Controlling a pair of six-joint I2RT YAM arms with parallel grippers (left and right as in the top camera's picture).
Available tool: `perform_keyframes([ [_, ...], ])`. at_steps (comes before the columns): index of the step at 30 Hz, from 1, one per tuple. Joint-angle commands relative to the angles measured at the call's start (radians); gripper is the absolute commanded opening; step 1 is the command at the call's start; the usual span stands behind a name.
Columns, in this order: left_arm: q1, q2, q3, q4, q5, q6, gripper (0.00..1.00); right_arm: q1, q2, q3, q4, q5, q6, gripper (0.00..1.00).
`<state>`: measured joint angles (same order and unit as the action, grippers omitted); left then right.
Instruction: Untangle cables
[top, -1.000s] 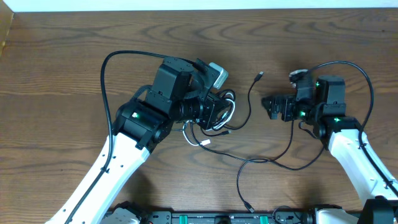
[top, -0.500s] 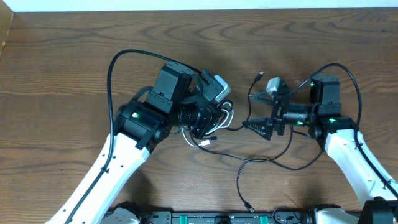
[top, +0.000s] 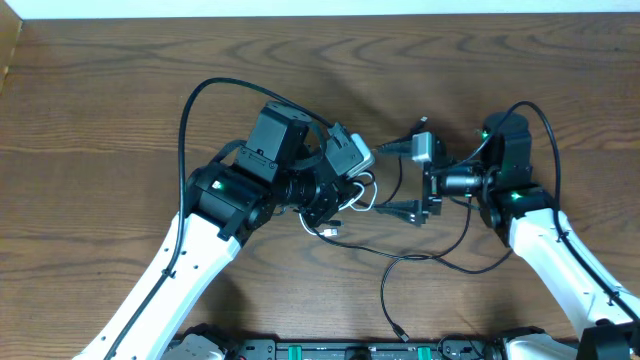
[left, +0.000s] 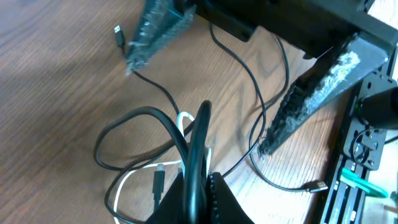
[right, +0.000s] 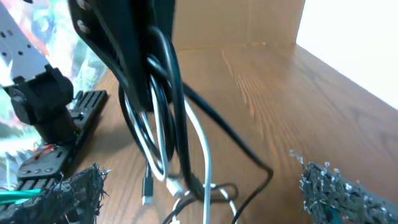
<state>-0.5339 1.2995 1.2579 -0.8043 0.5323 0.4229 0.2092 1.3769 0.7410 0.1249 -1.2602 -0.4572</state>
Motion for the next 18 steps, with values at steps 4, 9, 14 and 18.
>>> perform_keyframes([
  [4, -0.001, -0.014, 0.021, -0.003, 0.079, 0.077, 0.08, 0.084, -0.002, -0.003, 0.056, 0.135, -0.008, 0.99],
  [9, -0.002, -0.014, 0.021, -0.003, 0.095, 0.082, 0.08, 0.129, -0.002, -0.003, 0.069, 0.210, -0.008, 0.99],
  [14, -0.002, -0.014, 0.021, -0.003, 0.111, 0.082, 0.08, 0.132, -0.002, -0.003, 0.093, 0.216, -0.008, 0.62],
  [18, -0.002, -0.014, 0.021, -0.003, 0.091, 0.082, 0.08, 0.131, -0.002, -0.003, 0.081, 0.238, -0.007, 0.01],
])
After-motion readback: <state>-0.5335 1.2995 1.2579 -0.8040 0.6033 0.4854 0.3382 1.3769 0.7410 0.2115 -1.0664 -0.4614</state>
